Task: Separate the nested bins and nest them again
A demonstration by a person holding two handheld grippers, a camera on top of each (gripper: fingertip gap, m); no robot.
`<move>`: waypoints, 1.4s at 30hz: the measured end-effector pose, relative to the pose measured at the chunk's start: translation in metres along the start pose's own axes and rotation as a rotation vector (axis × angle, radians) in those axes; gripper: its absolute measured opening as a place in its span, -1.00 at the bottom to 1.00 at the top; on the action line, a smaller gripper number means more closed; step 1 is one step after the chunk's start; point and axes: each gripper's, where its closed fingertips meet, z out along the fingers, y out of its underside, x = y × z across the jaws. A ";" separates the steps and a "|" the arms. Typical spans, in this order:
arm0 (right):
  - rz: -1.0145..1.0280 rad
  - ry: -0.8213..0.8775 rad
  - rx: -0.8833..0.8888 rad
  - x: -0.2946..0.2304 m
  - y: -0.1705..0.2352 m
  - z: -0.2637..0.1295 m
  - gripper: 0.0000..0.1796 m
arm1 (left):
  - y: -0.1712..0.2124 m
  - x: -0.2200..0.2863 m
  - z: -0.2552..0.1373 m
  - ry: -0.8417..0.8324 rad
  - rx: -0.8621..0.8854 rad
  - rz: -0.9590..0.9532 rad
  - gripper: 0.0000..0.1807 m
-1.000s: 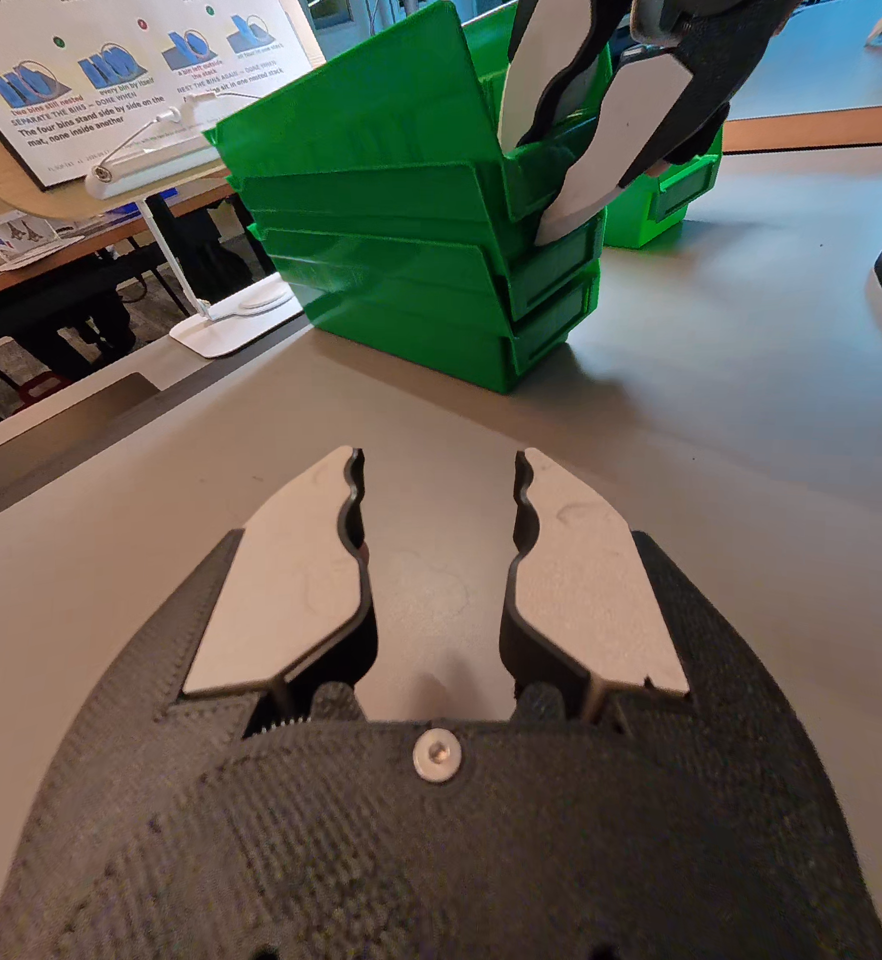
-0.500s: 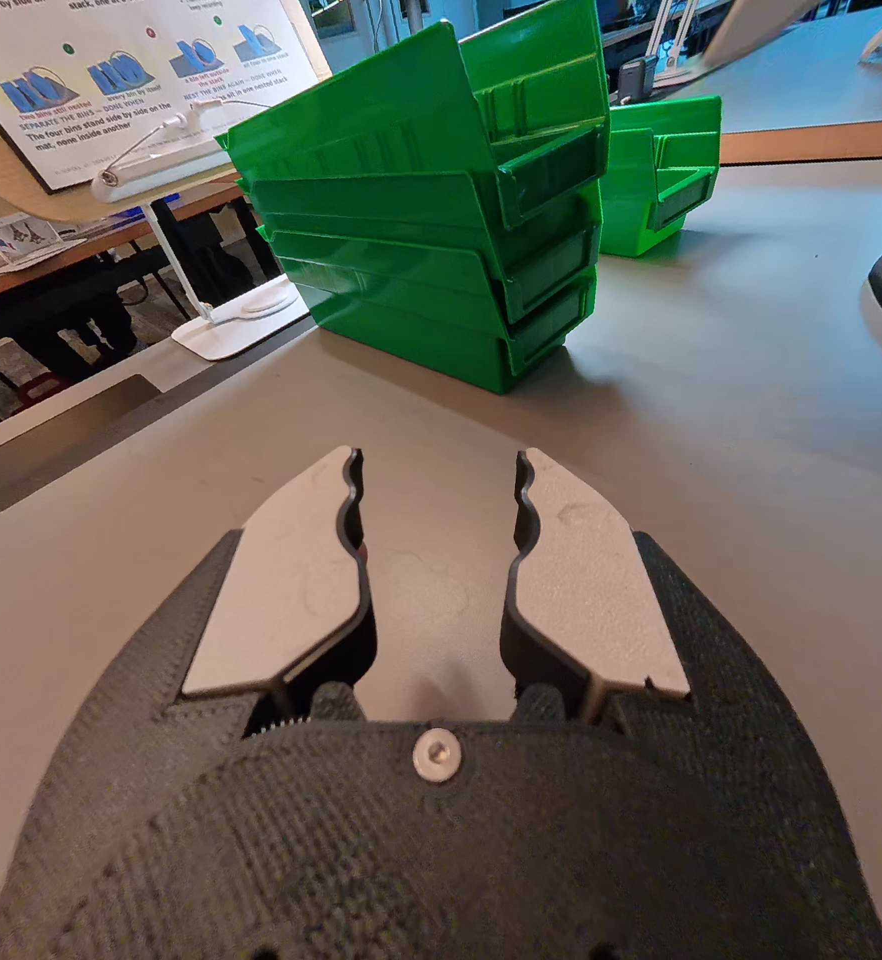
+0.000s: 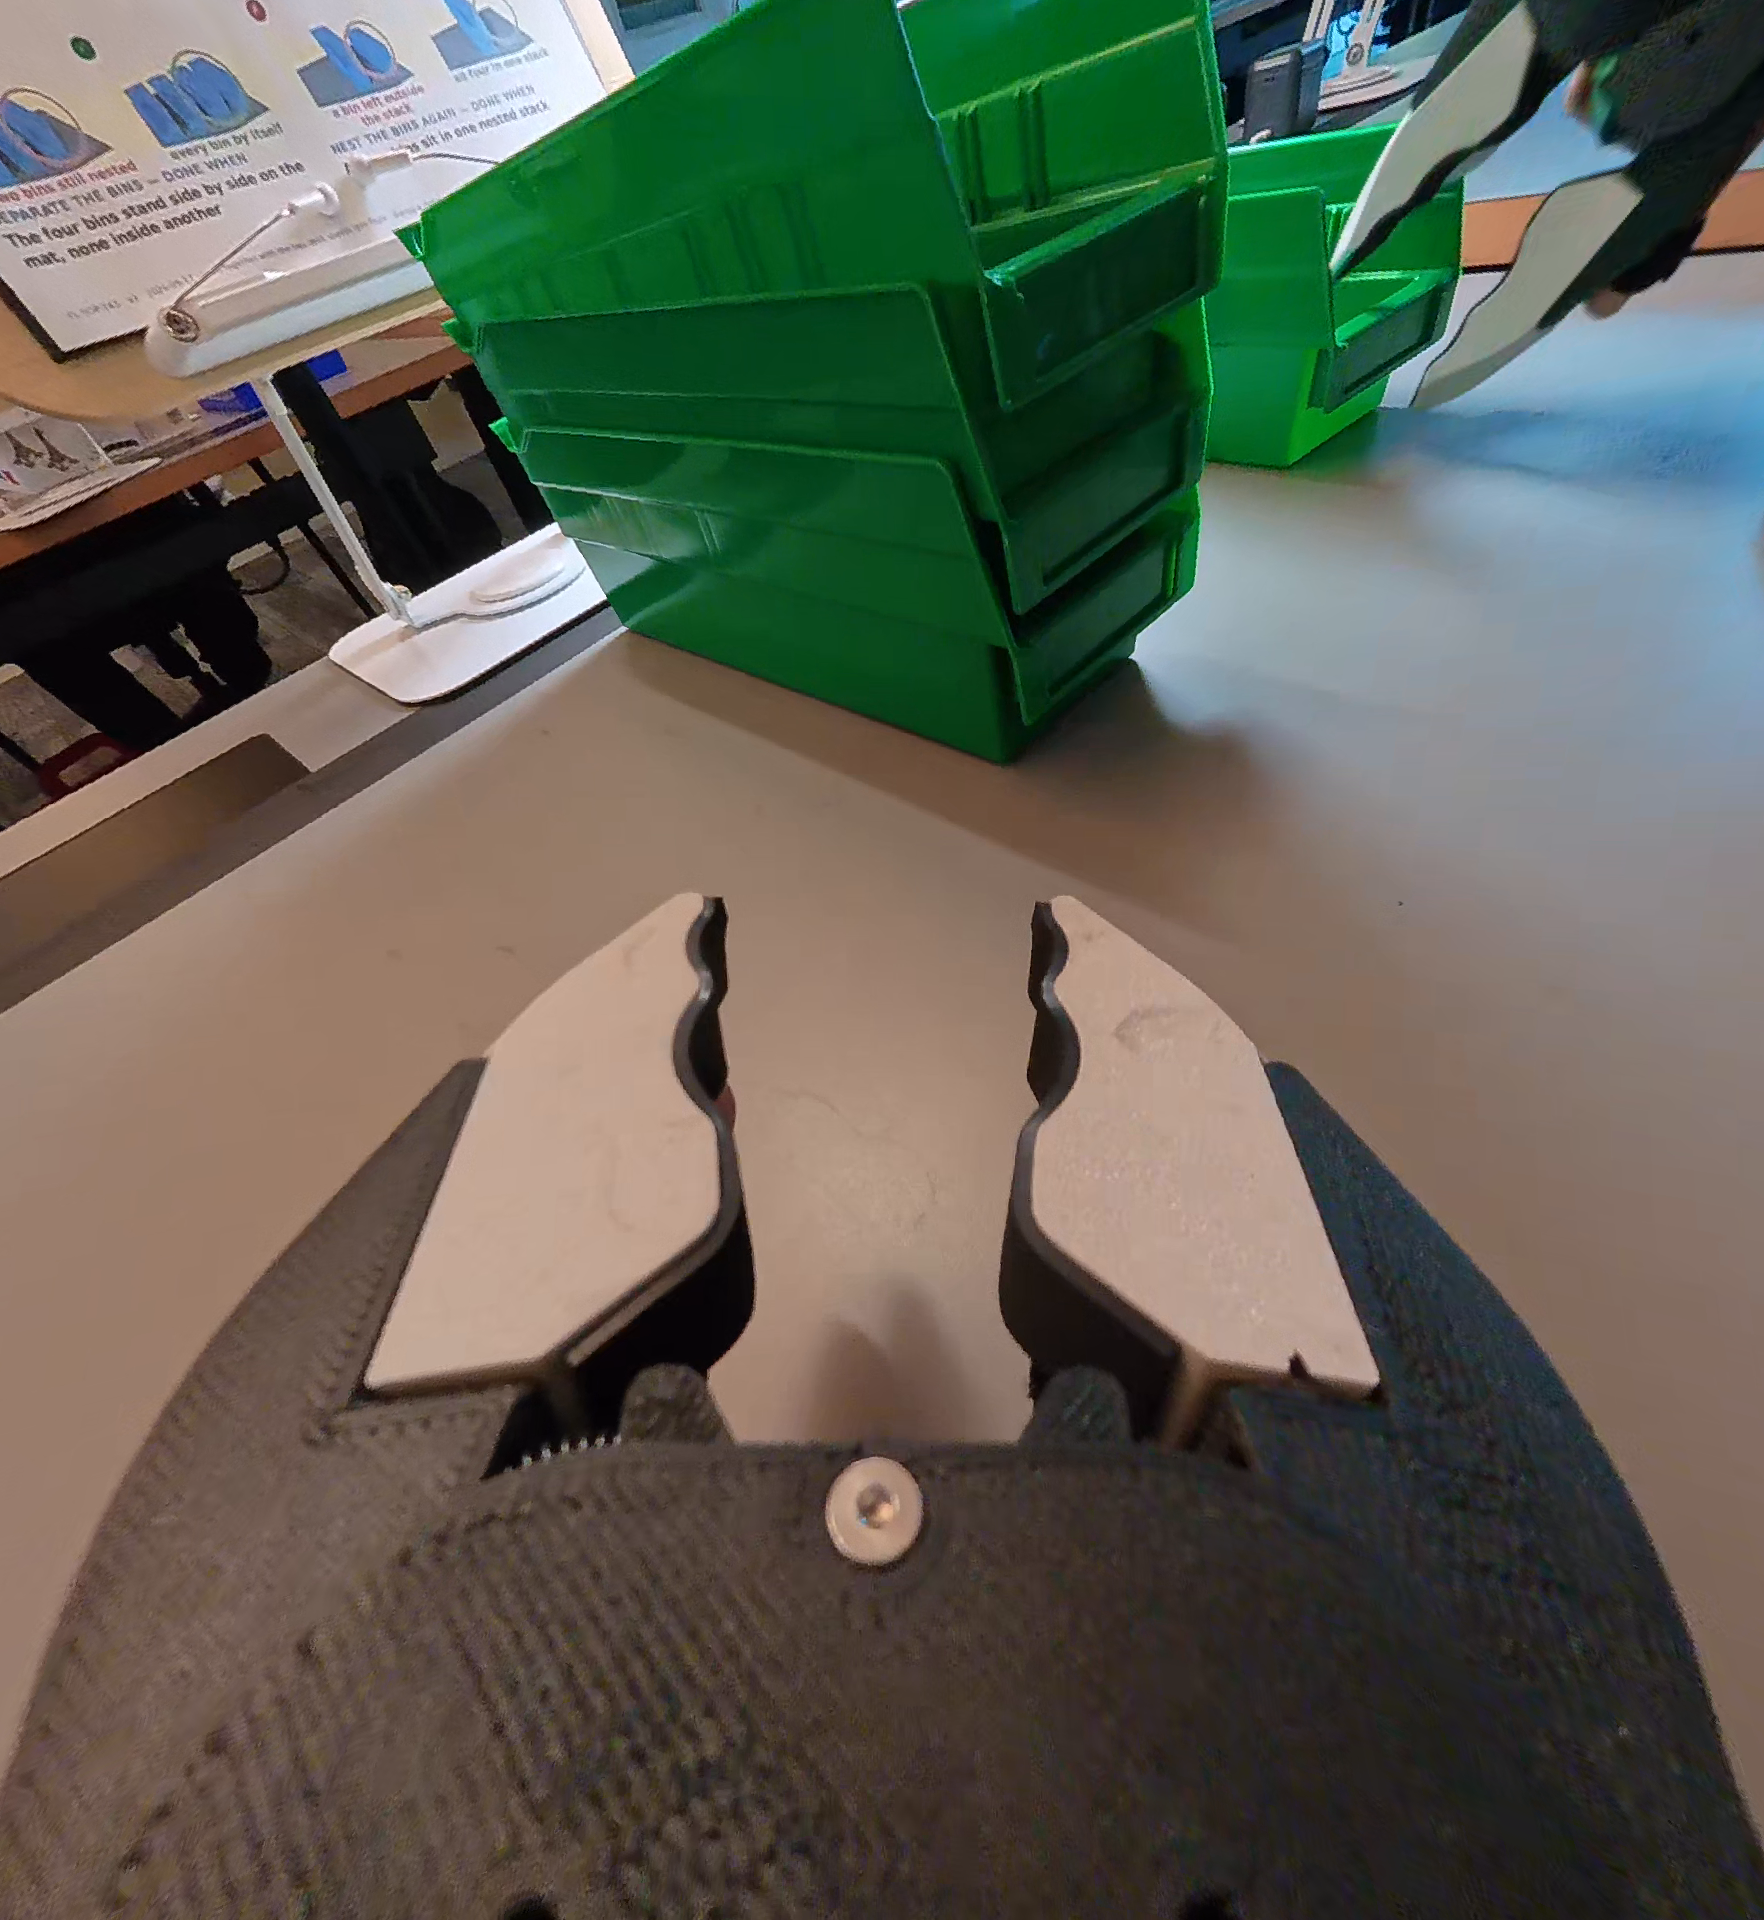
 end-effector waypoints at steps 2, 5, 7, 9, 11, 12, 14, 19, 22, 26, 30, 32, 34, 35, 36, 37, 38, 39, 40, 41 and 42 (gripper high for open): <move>-0.022 -0.021 0.013 -0.002 -0.006 0.014 -0.32 | 0.000 0.000 0.000 0.001 0.001 0.000 -0.37; -0.082 -0.022 -0.035 0.000 -0.006 0.026 -0.55 | -0.001 0.000 -0.001 -0.002 0.008 0.000 -0.37; -0.091 -0.050 -0.059 -0.003 -0.006 0.026 -0.70 | -0.002 -0.001 -0.001 -0.004 0.011 -0.003 -0.37; -0.091 -0.046 -0.057 -0.002 -0.013 0.016 -0.70 | -0.001 -0.001 -0.002 -0.004 0.008 -0.005 -0.37; -0.070 -0.038 -0.008 -0.002 -0.028 -0.003 -0.69 | -0.002 -0.001 -0.002 -0.003 0.005 -0.007 -0.37; -0.064 -0.040 0.012 -0.004 -0.035 -0.015 -0.69 | -0.001 -0.001 -0.002 -0.001 -0.001 -0.008 -0.37; -0.085 -0.020 0.036 -0.004 -0.045 -0.040 -0.69 | 0.001 -0.001 0.000 0.005 -0.016 -0.012 -0.37; -0.150 0.095 0.098 0.019 -0.079 -0.112 -0.69 | 0.002 0.001 0.000 0.014 -0.035 -0.018 -0.38; -0.164 0.147 0.166 0.038 -0.112 -0.158 -0.69 | 0.002 0.001 0.000 0.015 -0.039 -0.023 -0.39; -0.172 0.202 0.243 0.062 -0.158 -0.199 -0.68 | 0.000 0.001 -0.002 0.019 -0.032 -0.028 -0.39; -0.180 0.204 0.253 0.074 -0.197 -0.207 -0.69 | -0.003 0.001 -0.004 0.024 -0.022 -0.034 -0.38; -0.191 0.177 0.248 0.073 -0.213 -0.201 -0.69 | -0.003 0.001 -0.005 0.026 -0.018 -0.034 -0.38; -0.199 0.144 0.229 0.070 -0.225 -0.189 -0.69 | -0.004 0.001 -0.006 0.027 -0.015 -0.032 -0.38; -0.199 0.125 0.216 0.067 -0.230 -0.183 -0.68 | -0.005 0.001 -0.006 0.027 -0.014 -0.029 -0.38; -0.198 0.104 0.203 0.064 -0.234 -0.175 -0.68 | -0.005 0.001 -0.007 0.026 -0.012 -0.027 -0.38; -0.199 0.086 0.190 0.061 -0.237 -0.168 -0.68 | -0.005 0.001 -0.007 0.025 -0.010 -0.025 -0.38; -0.198 0.068 0.179 0.058 -0.240 -0.161 -0.67 | -0.006 0.001 -0.008 0.024 -0.008 -0.022 -0.38; -0.198 0.052 0.165 0.055 -0.242 -0.155 -0.67 | -0.006 0.001 -0.008 0.023 -0.007 -0.021 -0.38; -0.200 0.047 0.147 0.053 -0.244 -0.149 -0.65 | -0.006 0.001 -0.008 0.023 -0.007 -0.020 -0.38; -0.212 0.045 0.137 0.053 -0.246 -0.145 -0.65 | -0.006 0.001 -0.008 0.023 -0.008 -0.020 -0.38; -0.209 0.028 0.133 0.050 -0.249 -0.142 -0.65 | -0.006 0.001 -0.008 0.023 -0.009 -0.018 -0.38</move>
